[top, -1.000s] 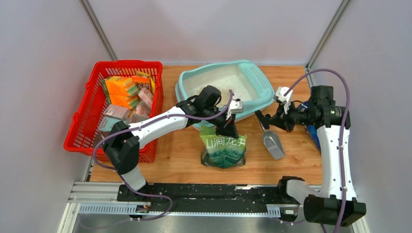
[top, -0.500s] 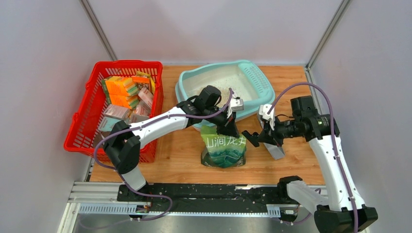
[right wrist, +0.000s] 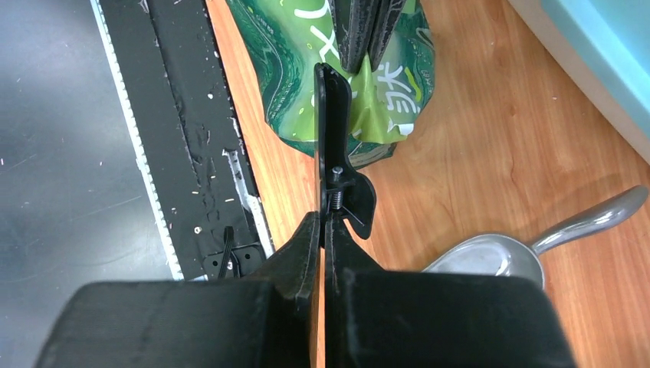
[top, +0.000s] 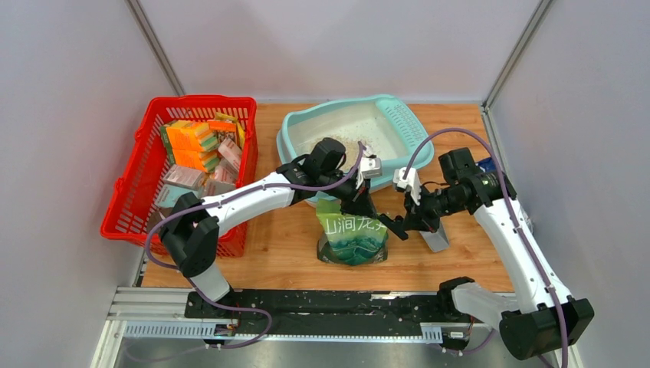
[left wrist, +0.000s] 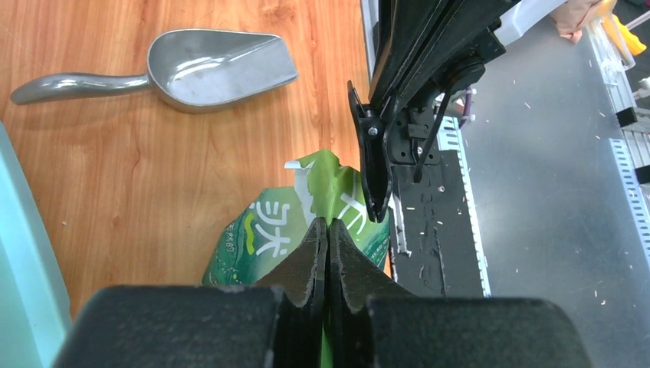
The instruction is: Fill the litter box with clean litter
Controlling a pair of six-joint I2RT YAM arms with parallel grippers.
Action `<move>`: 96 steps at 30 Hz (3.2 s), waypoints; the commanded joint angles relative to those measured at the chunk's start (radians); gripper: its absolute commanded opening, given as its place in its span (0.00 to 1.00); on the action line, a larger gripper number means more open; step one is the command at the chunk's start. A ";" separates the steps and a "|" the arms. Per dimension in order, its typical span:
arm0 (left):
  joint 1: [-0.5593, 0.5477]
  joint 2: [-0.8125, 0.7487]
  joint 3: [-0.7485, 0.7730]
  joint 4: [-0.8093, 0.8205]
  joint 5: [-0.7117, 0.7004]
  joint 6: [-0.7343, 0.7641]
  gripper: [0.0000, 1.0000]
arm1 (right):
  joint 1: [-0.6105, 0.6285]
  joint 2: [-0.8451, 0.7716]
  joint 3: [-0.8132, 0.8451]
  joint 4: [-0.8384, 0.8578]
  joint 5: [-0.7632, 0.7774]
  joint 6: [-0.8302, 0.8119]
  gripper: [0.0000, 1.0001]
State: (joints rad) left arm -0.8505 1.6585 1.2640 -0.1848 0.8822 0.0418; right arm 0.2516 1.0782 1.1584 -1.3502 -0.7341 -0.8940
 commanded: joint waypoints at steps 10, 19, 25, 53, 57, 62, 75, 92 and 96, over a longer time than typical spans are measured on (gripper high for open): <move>0.001 -0.029 0.035 -0.036 0.124 0.133 0.40 | 0.025 0.025 -0.016 -0.047 0.076 0.161 0.00; -0.001 0.009 0.060 -0.006 0.158 0.098 0.42 | 0.060 0.037 0.000 -0.006 0.079 0.199 0.00; -0.001 0.007 0.032 0.042 0.135 0.047 0.41 | 0.069 0.055 0.027 0.017 0.061 0.230 0.00; -0.001 0.023 0.025 -0.004 0.101 0.061 0.00 | 0.022 0.011 0.095 -0.016 0.027 0.212 0.48; 0.001 0.018 0.020 0.005 0.101 0.056 0.00 | -0.087 -0.053 0.066 0.035 -0.054 0.262 0.69; 0.004 0.014 0.006 0.028 0.107 0.038 0.00 | -0.132 -0.035 0.012 0.036 -0.140 0.279 0.78; 0.013 0.012 -0.002 0.050 0.113 0.013 0.00 | -0.132 0.026 -0.045 0.095 -0.218 0.262 0.69; 0.014 0.023 0.001 0.065 0.120 -0.006 0.00 | -0.130 0.023 -0.083 0.108 -0.211 0.242 0.48; 0.014 0.023 0.000 0.067 0.116 -0.008 0.00 | -0.132 0.032 -0.088 0.108 -0.223 0.233 0.40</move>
State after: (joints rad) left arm -0.8421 1.6848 1.2762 -0.1249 1.0084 0.0311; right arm 0.1230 1.1072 1.0714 -1.2739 -0.9253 -0.6449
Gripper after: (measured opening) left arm 0.019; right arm 0.429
